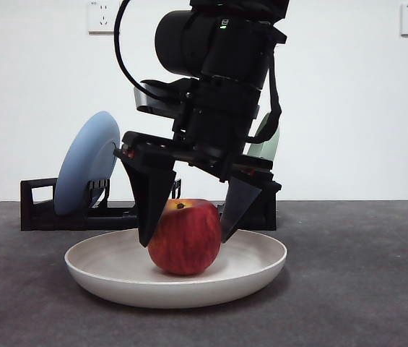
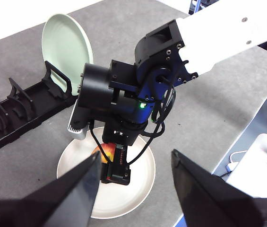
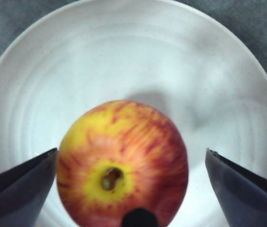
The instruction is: Take the yellow plate from the plate rack,put the plate on the table,take the apple from the table,put the apple in the plate
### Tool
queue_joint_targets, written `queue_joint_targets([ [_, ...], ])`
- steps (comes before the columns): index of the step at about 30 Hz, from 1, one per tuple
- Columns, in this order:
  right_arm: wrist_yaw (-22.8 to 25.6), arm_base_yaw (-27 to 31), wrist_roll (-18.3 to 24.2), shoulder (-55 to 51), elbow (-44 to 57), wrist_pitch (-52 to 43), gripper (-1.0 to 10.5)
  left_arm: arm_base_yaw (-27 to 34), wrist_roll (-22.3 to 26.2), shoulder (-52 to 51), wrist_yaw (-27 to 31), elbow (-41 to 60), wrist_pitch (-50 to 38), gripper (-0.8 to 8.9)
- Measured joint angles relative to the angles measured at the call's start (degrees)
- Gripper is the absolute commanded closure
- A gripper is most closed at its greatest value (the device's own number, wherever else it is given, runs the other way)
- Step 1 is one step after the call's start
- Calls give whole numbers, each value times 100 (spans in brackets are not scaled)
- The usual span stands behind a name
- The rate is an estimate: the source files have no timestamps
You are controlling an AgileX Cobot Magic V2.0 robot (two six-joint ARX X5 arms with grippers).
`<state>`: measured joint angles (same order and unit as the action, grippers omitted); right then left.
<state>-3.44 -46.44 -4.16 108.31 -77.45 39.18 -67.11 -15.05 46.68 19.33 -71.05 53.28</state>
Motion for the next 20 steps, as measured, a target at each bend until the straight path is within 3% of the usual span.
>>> queue_joint_targets([
  [5,2,0,-17,-452,0,280,375,0,0,-4,0,0,2,561],
  [10,0,0,-39,-1556,0,754,380,0,2,-4,0,0,2,561],
  [20,0,0,-103,-3794,-2,2411,384,0,2,-4,0,0,4,561],
])
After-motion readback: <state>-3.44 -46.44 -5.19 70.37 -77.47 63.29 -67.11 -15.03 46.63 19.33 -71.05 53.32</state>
